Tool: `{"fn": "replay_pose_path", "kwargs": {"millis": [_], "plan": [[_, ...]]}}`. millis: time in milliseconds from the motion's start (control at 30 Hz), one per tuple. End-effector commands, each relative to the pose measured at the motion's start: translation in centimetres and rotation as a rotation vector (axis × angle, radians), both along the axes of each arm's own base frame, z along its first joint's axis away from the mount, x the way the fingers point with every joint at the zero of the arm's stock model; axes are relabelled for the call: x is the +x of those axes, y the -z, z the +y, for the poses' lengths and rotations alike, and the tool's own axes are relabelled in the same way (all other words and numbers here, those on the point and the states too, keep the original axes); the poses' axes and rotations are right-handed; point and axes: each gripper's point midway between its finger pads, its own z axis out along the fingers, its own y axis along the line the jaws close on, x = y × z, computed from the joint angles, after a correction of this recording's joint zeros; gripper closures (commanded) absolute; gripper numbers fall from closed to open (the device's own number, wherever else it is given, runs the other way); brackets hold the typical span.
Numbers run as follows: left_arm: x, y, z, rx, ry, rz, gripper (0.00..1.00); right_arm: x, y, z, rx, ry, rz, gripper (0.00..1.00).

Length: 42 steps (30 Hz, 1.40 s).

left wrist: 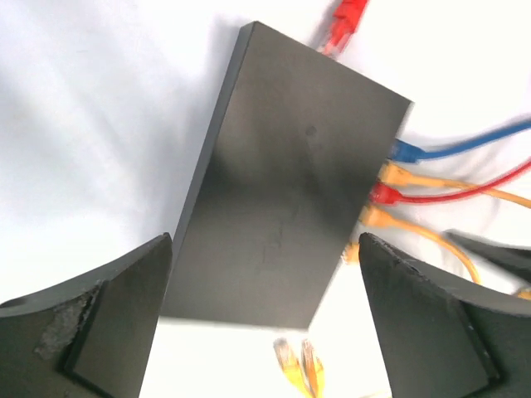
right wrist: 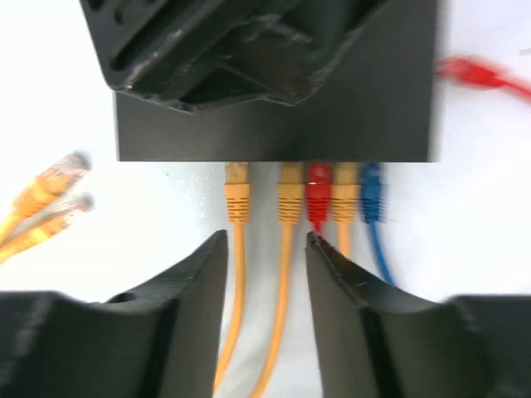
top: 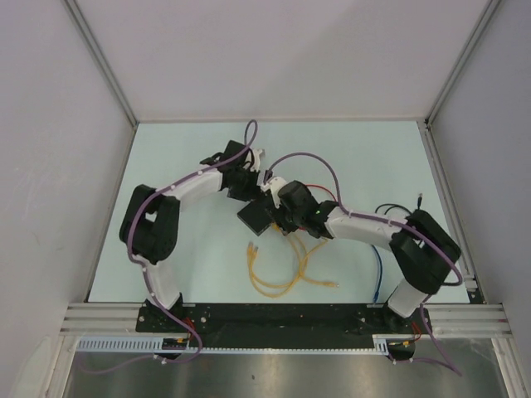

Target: Insert the plug into the switch port

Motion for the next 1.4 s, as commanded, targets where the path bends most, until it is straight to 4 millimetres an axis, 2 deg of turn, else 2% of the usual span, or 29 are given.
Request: {"fn": "replay_pose_path", "kwargs": {"millis": [0,67,100,167,200,233,267,300,367,400,433,500,600,633,767,967,1100,1267,1367], "plan": [[0.3,-8.2,1.2,-0.047,-0.071,-0.198,0.01,1.6,-7.3,-2.4,0.125,0.147,-0.077,0.45],[-0.2,-9.3,2.6,-0.019,-0.103,-0.247,0.01,1.8,-8.4,-5.3,0.111,0.245,-0.069,0.42],[-0.8,-11.8,3.1,-0.039,-0.115,-0.310,0.01,2.8,-8.8,-7.6,0.125,0.348,-0.057,0.38],[-1.7,-12.1,4.6,-0.012,-0.147,-0.353,0.01,3.0,-9.2,-11.7,0.102,0.487,-0.052,0.35],[-2.4,-14.5,5.3,-0.034,-0.161,-0.425,0.01,3.9,-9.3,-14.7,0.095,0.589,-0.050,0.35],[-3.0,-13.9,6.3,-0.012,-0.181,-0.433,0.00,3.7,-8.6,-17.2,0.084,0.695,-0.019,0.34],[-3.3,-14.6,6.7,-0.016,-0.190,-0.473,0.01,3.6,-9.2,-19.1,0.102,0.761,-0.026,0.34],[-4.4,-15.0,7.5,-0.026,-0.198,-0.508,0.01,4.1,-9.0,-22.4,0.115,0.872,-0.015,0.34],[-4.8,-15.7,8.4,-0.026,-0.225,-0.569,0.01,3.6,-8.5,-25.5,0.140,0.983,0.015,0.34],[-5.7,-15.6,9.1,-0.028,-0.232,-0.590,0.01,3.6,-8.3,-26.6,0.158,1.012,0.031,0.34],[-5.7,-15.5,9.7,-0.015,-0.250,-0.615,0.01,3.6,-7.8,-28.8,0.158,1.071,0.041,0.34],[-6.0,-15.4,10.3,-0.012,-0.268,-0.648,0.01,3.6,-6.9,-31.2,0.144,1.133,0.069,0.35],[-6.0,-15.1,11.0,0.020,-0.282,-0.661,0.01,3.7,-5.2,-32.5,0.134,1.157,0.132,0.38],[-5.9,-15.0,11.1,0.029,-0.282,-0.657,0.01,3.6,-4.6,-33.7,0.140,1.191,0.155,0.38],[-5.9,-14.4,11.1,0.047,-0.277,-0.634,0.01,3.0,-1.1,-34.4,0.110,1.188,0.288,0.39],[-5.9,-14.4,11.0,0.046,-0.268,-0.631,0.01,3.0,1.3,-33.4,0.080,1.119,0.364,0.40],[-6.0,-14.3,10.9,0.042,-0.263,-0.626,0.01,3.2,2.4,-32.0,0.048,1.054,0.382,0.40],[-6.1,-14.2,10.9,0.043,-0.258,-0.624,0.01,2.5,4.9,-31.6,-0.036,1.038,0.437,0.41],[-6.1,-14.2,10.8,0.041,-0.256,-0.623,0.01,2.0,6.0,-31.8,-0.093,1.040,0.459,0.48]]}}
